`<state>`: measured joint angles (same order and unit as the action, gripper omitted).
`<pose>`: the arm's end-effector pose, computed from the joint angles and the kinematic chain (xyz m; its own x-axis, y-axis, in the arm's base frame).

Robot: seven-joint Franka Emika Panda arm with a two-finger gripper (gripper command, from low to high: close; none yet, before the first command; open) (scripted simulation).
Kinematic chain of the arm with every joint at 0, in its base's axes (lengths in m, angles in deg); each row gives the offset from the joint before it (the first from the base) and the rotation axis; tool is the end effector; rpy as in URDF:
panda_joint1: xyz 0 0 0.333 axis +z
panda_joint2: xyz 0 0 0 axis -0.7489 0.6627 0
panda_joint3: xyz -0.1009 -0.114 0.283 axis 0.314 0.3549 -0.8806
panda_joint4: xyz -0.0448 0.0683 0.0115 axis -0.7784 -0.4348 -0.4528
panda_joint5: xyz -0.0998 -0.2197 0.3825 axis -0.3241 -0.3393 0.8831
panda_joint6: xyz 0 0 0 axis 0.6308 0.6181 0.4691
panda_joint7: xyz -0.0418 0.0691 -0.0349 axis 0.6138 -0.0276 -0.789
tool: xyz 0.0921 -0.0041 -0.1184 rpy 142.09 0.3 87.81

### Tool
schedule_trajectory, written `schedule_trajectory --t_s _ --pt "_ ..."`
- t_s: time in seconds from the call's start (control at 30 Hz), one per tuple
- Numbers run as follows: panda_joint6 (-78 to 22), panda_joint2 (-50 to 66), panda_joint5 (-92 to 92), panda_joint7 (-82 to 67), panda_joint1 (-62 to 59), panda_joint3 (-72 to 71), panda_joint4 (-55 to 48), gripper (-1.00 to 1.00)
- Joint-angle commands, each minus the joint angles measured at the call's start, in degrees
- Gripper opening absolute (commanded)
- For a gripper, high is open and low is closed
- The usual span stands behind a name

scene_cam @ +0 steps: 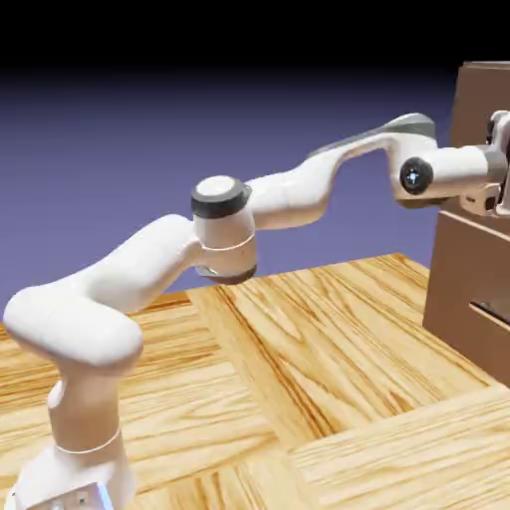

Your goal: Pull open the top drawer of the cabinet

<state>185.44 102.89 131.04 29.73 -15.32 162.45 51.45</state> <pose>0.8919 -0.0552 0.5413 0.0006 -0.7071 -0.7071 -0.0005 0.7071 -0.7071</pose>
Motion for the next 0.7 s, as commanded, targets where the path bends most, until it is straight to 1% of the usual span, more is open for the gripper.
schedule_trajectory --t_s 0.0,0.3,0.67 --pt "0.0 0.0 0.0 0.0 0.0 0.0 0.0 -1.0" --pt "-6.4 -2.9 4.9 -9.0 11.7 2.1 18.7 -1.0" --pt "-14.2 -5.9 7.3 -16.6 27.0 7.0 41.5 -1.0"
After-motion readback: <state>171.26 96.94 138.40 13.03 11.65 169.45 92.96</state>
